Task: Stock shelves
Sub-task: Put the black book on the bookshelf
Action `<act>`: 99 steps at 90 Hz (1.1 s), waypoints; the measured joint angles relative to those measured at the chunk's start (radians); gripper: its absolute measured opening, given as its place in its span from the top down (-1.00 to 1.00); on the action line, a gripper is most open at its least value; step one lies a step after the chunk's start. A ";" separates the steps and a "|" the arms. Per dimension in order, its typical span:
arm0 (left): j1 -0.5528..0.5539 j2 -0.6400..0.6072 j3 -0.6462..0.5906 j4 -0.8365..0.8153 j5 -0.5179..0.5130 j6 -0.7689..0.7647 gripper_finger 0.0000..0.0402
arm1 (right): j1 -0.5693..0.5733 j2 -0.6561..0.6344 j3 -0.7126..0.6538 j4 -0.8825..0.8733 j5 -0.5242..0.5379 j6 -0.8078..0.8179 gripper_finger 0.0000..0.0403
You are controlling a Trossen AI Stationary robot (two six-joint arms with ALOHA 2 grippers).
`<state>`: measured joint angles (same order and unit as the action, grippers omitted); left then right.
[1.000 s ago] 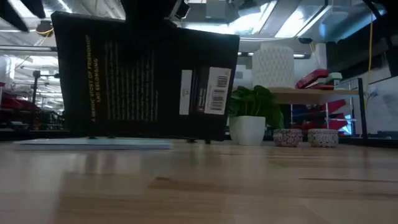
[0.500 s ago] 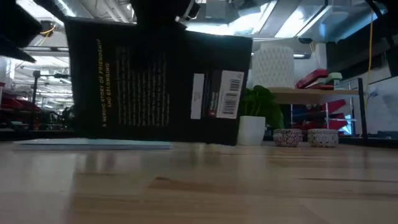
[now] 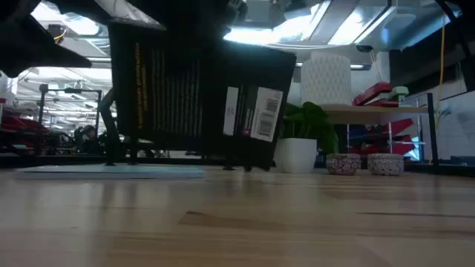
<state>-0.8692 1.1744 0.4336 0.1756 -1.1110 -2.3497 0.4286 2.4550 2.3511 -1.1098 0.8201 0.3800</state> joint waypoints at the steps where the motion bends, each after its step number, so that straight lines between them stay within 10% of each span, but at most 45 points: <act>1: 0.000 0.000 0.000 0.000 -0.004 0.000 -0.33 | 0.003 0.000 0.000 -0.002 0.008 0.007 0.82; 39: -0.001 0.001 0.000 0.054 -0.029 0.004 -0.33 | 0.093 0.000 0.001 -0.013 0.117 0.050 0.83; 76: 0.000 0.001 0.000 0.085 0.044 0.001 -0.32 | 0.069 0.000 0.001 0.238 0.161 -0.311 0.83; 99: -0.010 0.001 0.016 0.106 0.041 0.036 0.00 | 0.068 0.000 0.000 0.243 0.163 -0.334 0.83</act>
<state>-0.8788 1.1751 0.4494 0.2817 -1.0695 -2.3138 0.4965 2.4550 2.3510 -0.8665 0.9833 0.0459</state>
